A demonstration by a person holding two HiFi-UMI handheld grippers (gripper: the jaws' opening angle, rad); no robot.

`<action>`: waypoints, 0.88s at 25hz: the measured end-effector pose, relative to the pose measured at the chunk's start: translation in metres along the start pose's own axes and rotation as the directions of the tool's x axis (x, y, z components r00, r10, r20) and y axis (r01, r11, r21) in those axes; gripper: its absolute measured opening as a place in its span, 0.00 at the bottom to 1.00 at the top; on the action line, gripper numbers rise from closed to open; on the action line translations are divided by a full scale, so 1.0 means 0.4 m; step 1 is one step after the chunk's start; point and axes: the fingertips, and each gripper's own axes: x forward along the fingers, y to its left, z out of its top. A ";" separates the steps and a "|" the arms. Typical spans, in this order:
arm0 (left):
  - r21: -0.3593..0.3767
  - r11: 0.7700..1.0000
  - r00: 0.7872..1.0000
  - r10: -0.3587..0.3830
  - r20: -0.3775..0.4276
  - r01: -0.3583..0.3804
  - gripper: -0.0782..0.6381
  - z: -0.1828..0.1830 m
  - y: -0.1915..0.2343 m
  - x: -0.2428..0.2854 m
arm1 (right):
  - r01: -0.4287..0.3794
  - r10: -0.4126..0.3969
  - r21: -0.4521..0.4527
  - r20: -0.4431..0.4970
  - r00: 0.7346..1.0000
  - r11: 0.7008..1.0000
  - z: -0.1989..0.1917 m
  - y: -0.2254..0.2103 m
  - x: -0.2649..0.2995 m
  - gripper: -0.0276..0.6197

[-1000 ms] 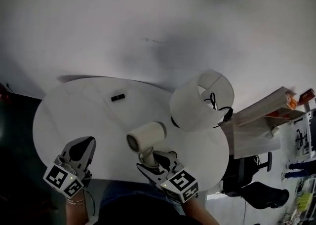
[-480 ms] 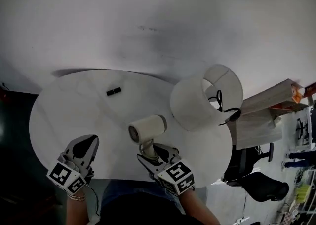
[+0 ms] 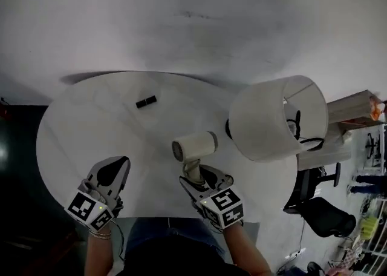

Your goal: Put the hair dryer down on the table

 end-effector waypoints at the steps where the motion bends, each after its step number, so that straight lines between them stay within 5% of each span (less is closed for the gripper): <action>1: -0.004 1.000 1.000 -0.007 -0.008 0.007 0.12 -0.008 0.006 0.005 | 0.009 -0.009 0.002 -0.005 1.000 1.000 -0.003 -0.006 0.011 0.42; 22: -0.078 0.995 0.993 -0.065 -0.101 0.057 0.12 -0.130 0.070 0.059 | 0.131 -0.132 -0.018 -0.169 0.977 0.991 -0.088 -0.077 0.146 0.42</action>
